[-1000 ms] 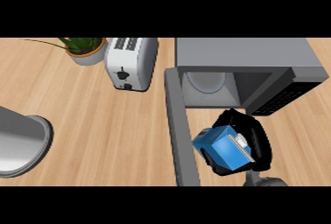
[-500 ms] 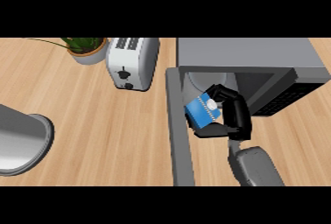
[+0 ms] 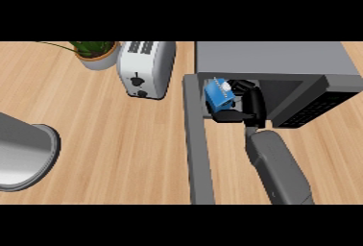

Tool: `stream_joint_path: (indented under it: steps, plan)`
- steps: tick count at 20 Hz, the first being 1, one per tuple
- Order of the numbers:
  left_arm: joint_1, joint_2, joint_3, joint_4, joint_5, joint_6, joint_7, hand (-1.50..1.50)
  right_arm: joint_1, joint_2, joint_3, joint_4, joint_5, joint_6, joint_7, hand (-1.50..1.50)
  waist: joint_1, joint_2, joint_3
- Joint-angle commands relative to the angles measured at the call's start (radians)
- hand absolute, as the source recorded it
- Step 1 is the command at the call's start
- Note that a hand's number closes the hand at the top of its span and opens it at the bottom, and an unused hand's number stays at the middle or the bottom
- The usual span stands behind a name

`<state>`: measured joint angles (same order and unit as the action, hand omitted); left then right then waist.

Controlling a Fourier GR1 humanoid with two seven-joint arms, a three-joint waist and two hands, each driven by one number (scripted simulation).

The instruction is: Pick up the milk, place it into the microwave and close the microwave

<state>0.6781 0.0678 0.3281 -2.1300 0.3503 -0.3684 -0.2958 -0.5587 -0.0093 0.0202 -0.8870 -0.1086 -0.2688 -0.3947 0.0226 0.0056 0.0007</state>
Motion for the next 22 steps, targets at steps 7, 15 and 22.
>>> stream_joint_path:
  steps: [7, 15, 22]
  plan:
    - [-0.076, 0.024, 0.042, 0.055, 0.015, -0.025, 0.046, -1.5, -0.2, -0.009, -0.109, 0.432, 0.034, 0.004, -0.33, 1.5, 0.01, 0.006, 0.0]
    - [-0.11, 0.027, 0.068, 0.115, 0.002, -0.049, 0.019, -1.5, -0.371, -0.061, -0.164, 0.615, 0.059, -0.069, -0.4, 1.5, 0.027, 0.013, 0.001]
    - [-0.052, -0.003, 0.045, 0.051, 0.007, -0.071, 0.023, -1.5, -0.452, -0.085, -0.074, 0.695, 0.203, -0.322, -0.397, 1.5, 0.056, 0.018, 0.0]
